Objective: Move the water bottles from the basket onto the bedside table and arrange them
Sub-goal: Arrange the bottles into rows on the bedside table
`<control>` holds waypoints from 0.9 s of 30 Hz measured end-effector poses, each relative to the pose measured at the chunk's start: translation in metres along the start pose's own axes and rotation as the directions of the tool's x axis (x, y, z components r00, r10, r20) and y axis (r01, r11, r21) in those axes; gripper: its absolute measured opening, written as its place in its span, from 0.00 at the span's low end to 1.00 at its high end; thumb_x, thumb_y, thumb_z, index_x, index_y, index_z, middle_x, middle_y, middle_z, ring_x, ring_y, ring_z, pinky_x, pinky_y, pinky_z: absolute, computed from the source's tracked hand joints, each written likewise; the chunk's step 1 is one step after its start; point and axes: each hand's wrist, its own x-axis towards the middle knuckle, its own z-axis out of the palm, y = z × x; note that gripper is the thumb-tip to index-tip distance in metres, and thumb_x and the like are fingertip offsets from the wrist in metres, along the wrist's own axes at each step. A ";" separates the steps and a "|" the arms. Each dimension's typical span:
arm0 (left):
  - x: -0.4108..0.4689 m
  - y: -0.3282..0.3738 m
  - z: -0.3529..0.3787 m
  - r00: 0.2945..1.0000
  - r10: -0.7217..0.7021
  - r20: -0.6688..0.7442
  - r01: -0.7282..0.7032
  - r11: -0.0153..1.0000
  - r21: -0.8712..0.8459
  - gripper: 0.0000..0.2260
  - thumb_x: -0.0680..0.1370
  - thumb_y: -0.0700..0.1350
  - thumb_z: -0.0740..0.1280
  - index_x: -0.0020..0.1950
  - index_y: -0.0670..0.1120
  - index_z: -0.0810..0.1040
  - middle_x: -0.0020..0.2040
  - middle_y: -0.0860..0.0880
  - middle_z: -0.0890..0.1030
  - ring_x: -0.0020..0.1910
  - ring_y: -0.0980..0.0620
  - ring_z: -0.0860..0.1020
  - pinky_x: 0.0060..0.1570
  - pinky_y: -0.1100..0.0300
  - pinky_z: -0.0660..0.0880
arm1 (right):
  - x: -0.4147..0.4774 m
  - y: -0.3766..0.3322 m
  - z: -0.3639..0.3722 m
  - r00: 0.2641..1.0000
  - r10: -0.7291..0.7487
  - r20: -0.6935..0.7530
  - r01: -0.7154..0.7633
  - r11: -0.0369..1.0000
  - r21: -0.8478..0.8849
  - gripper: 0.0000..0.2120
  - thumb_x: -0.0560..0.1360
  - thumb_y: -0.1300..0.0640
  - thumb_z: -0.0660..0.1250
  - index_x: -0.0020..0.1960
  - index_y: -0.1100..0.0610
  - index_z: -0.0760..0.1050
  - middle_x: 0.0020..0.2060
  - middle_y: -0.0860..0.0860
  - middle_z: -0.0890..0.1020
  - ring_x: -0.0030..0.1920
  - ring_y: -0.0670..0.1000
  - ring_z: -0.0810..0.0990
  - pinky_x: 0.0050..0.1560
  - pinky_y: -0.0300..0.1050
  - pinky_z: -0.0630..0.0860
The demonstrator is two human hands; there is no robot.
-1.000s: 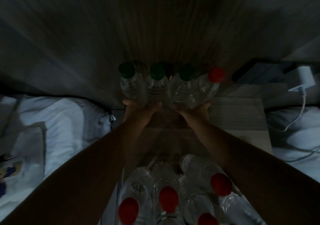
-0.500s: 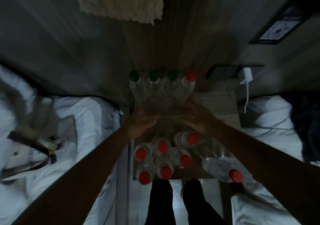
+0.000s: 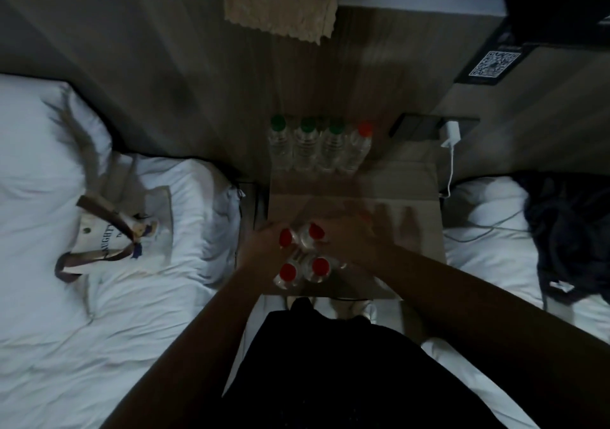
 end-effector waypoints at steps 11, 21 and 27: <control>0.009 -0.013 0.004 0.996 0.055 0.070 -0.061 0.993 0.099 0.11 0.78 0.52 0.63 0.55 0.48 0.79 0.47 0.49 0.83 0.43 0.55 0.79 0.37 0.67 0.67 | 0.019 -0.007 0.006 0.997 0.067 0.027 -0.066 0.998 -0.018 0.14 0.77 0.53 0.64 0.60 0.58 0.75 0.56 0.58 0.79 0.58 0.59 0.77 0.56 0.51 0.72; 0.047 -0.003 -0.025 0.998 0.036 0.047 -0.035 0.999 -0.012 0.08 0.74 0.47 0.67 0.44 0.42 0.80 0.40 0.45 0.82 0.41 0.48 0.80 0.44 0.55 0.77 | 0.044 0.000 -0.018 0.988 0.135 -0.068 -0.132 0.990 0.047 0.08 0.73 0.49 0.67 0.49 0.51 0.76 0.43 0.48 0.80 0.44 0.49 0.79 0.47 0.47 0.78; 0.077 0.007 -0.040 0.996 0.022 -0.087 -0.028 0.997 -0.067 0.11 0.73 0.47 0.70 0.51 0.41 0.80 0.46 0.42 0.83 0.46 0.44 0.80 0.44 0.58 0.71 | 0.071 0.005 -0.032 0.969 0.195 -0.149 -0.195 0.981 0.012 0.12 0.70 0.46 0.69 0.48 0.51 0.77 0.44 0.49 0.80 0.46 0.52 0.78 0.50 0.50 0.77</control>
